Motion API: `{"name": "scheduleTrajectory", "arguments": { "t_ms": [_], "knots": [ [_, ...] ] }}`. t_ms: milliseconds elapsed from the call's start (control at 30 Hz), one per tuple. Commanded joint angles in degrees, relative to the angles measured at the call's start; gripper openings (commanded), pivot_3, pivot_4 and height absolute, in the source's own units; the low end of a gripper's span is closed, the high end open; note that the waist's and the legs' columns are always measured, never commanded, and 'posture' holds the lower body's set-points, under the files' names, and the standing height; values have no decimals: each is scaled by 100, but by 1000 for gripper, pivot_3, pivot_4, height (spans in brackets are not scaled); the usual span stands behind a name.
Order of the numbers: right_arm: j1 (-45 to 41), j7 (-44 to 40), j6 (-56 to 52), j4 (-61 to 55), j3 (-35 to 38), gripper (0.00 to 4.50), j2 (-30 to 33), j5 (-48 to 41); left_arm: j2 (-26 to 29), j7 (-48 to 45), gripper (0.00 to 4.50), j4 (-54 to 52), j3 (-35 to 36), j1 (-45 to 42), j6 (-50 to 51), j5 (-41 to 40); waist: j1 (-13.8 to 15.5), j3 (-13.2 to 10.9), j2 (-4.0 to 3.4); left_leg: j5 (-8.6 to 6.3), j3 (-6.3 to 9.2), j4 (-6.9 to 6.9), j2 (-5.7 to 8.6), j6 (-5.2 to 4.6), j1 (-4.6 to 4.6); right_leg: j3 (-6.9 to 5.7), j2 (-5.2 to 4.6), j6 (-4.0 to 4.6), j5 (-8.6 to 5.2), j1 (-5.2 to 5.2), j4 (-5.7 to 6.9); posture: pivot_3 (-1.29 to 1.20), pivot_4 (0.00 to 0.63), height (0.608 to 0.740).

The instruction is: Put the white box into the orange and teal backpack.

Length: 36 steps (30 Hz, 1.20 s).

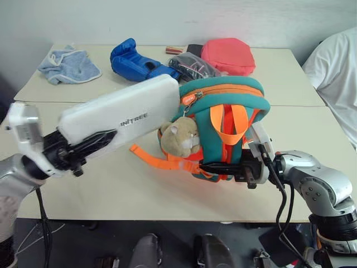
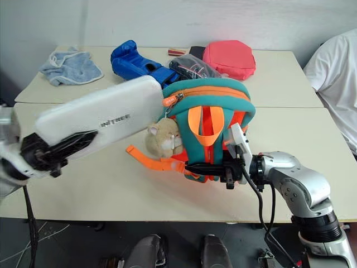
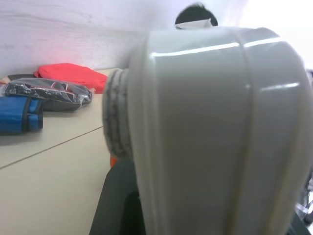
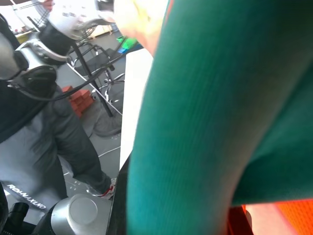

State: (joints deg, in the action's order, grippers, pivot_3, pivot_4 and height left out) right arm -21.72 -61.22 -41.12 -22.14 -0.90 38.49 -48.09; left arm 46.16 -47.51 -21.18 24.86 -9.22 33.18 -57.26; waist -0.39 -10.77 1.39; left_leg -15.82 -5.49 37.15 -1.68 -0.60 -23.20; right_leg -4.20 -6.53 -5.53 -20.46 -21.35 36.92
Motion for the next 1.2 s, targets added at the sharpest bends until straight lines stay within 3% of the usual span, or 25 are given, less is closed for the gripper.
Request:
{"name": "scheduleTrajectory", "arguments": {
  "t_ms": [33,167,367,467,567,833,1000,1100,1200],
  "knots": [
    [22,-46,4,-170,113,34,65,-88,148,-478,1216,136,-309,-287,-380,523,15,0,0,0,-1,1,0,0,-1,1,0,0,0,0,0,0,150,740],
    [142,-17,26,-231,182,34,127,-64,508,-1060,1216,101,-831,-643,-502,1004,30,0,0,0,0,1,-3,-1,-1,2,-2,0,0,0,-1,0,150,740],
    [60,-7,-29,-220,197,34,171,-101,310,-1152,1216,858,-2568,-2577,-399,2294,113,0,0,4,0,7,5,-7,0,-3,-2,-5,4,6,5,0,150,740],
    [-15,-26,12,-160,169,34,181,-19,-407,-942,1216,1614,-3401,-3613,-491,3070,173,0,0,4,-4,8,5,-7,-3,-9,16,-6,4,0,5,0,150,740],
    [-18,42,29,-170,194,34,139,-2,-1326,-904,1216,2275,-3806,-4334,-299,3235,182,-1,1,9,-15,21,5,-12,-13,-21,35,-11,7,-7,18,0,150,740],
    [254,247,93,-482,119,34,23,48,-2727,-1165,1216,3972,-3966,-4890,-1587,3883,173,-2,2,7,-31,30,0,-18,-21,-31,39,-22,12,-18,8,0,150,740],
    [309,496,161,-538,157,0,-158,113,-2690,-1397,2724,4064,-3283,-4826,-1575,3526,167,-2,2,6,-28,51,-1,-21,-20,-29,16,-22,12,-14,17,0,150,740],
    [380,666,240,-532,264,0,-215,145,-2069,-2275,3525,3789,-2702,-4682,-1358,2930,80,-2,2,5,-28,47,-6,-20,-21,-29,16,-22,12,-16,18,0,150,740],
    [420,758,250,-548,307,0,-217,148,-1288,-3102,4277,3783,-2555,-4473,-1248,2810,5,-3,0,10,-26,26,-9,-9,-19,-34,20,-22,12,-20,31,0,150,740]
  ]
}}
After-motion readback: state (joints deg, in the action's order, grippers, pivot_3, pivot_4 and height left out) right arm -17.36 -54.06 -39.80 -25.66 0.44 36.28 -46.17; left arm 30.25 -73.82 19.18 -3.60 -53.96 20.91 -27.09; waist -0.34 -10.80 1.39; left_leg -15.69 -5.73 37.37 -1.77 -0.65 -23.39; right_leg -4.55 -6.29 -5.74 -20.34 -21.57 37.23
